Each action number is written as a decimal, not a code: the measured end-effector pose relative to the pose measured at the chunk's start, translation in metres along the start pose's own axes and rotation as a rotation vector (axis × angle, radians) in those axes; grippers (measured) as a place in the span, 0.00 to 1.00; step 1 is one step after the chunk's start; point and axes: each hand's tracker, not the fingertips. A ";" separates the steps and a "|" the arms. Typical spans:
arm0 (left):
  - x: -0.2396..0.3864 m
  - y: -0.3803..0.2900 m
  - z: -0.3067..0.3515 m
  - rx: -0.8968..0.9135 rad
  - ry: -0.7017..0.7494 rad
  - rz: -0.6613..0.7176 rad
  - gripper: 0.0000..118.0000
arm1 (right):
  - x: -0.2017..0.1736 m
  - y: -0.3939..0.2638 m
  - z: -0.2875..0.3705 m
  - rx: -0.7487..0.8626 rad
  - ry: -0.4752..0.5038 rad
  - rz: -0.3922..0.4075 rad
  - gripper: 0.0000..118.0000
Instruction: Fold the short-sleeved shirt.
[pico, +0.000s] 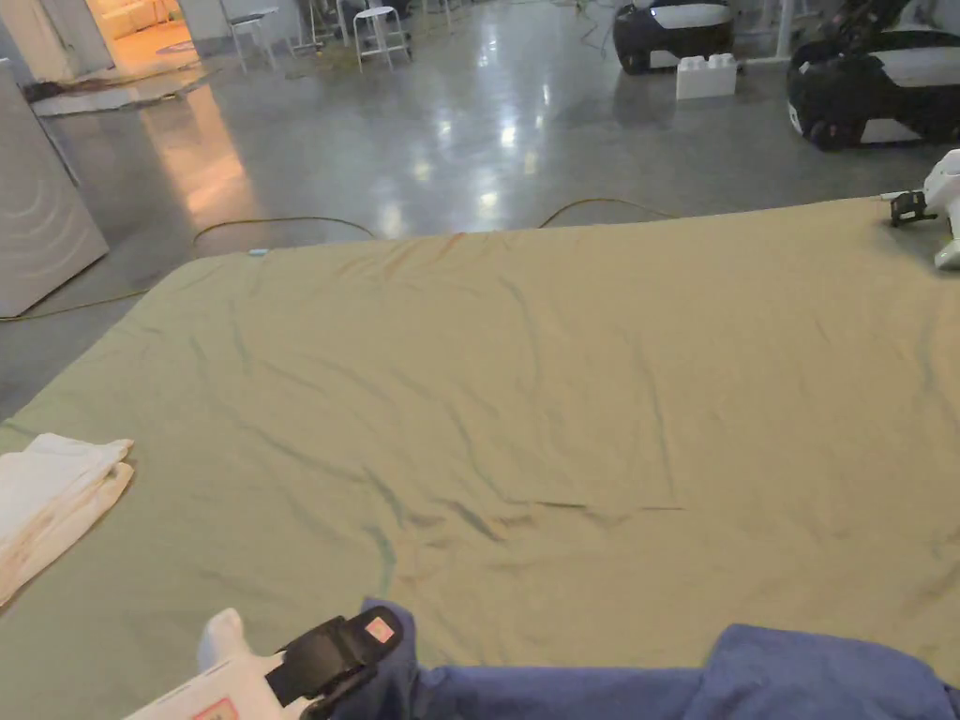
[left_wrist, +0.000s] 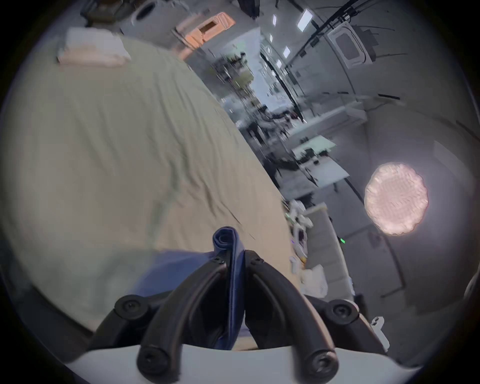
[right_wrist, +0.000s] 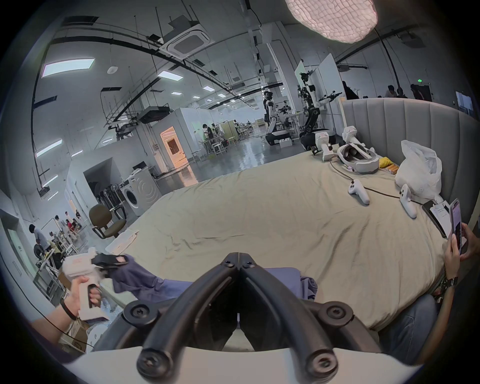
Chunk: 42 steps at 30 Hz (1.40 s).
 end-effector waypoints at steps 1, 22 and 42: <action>0.004 -0.014 -0.022 -0.052 0.011 -0.002 0.09 | -0.001 0.001 0.005 0.003 0.000 0.008 0.00; 0.029 -0.047 -0.103 -0.255 0.049 -0.112 0.45 | 0.012 -0.002 -0.016 -0.012 -0.062 -0.114 0.00; 0.024 -0.031 -0.019 -0.045 0.113 -0.309 0.85 | 0.034 -0.036 0.007 -0.048 -0.023 -0.056 0.00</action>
